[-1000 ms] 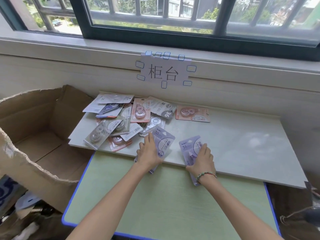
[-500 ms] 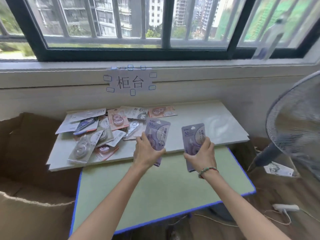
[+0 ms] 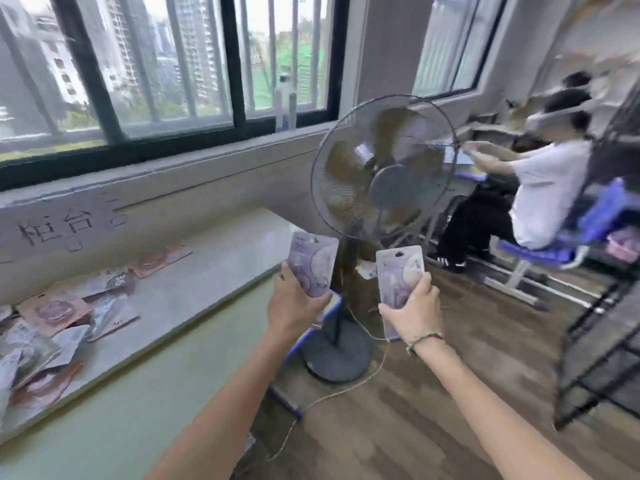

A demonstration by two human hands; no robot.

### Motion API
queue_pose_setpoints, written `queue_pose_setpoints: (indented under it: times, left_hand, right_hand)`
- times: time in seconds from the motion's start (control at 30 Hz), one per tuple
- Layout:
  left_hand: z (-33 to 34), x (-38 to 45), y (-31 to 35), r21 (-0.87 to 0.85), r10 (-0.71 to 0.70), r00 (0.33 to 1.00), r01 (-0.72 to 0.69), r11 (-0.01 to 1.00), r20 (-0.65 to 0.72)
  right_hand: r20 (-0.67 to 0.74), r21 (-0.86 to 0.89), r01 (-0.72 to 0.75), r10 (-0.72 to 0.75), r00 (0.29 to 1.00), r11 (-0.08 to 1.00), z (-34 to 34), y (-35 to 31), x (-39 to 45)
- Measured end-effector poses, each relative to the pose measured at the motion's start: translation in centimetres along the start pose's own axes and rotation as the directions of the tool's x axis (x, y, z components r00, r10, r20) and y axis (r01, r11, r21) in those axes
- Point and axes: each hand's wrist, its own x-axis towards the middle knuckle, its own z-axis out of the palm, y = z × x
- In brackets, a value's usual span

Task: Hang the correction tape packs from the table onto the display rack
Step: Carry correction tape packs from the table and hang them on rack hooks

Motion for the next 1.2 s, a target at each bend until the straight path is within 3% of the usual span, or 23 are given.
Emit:
queue_pose_setpoints:
  times: [0.2,0.57,0.9,1.2]
  left_hand:
    - [11.3,-5.5,12.7,-0.006,0.235,0.956,-0.237,0.971,0.174]
    - [31.4,-24.3,34.2,-0.171,0.462,0.787,-0.431,0.886,0.409]
    - [43.8,-37.9,46.0,-0.270,0.616,0.565,-0.577,0.771,0.549]
    - [55.8,-47.1,57.1,-0.383,0.706,0.360,-0.646,0.660,0.610]
  right_hand:
    - [-0.228,-0.020,-0.241,0.230,0.946,0.970,-12.3,13.1,-0.6]
    - [-0.538,0.059,-0.586,0.520,0.663,0.808,-34.6,38.1,-8.2]
    - [-0.622,0.208,-0.745,0.674,0.399,0.633,-46.2,52.3,-14.1]
    - [-0.675,0.270,-0.803,0.699,0.237,0.532,-56.1,64.5,-15.3]
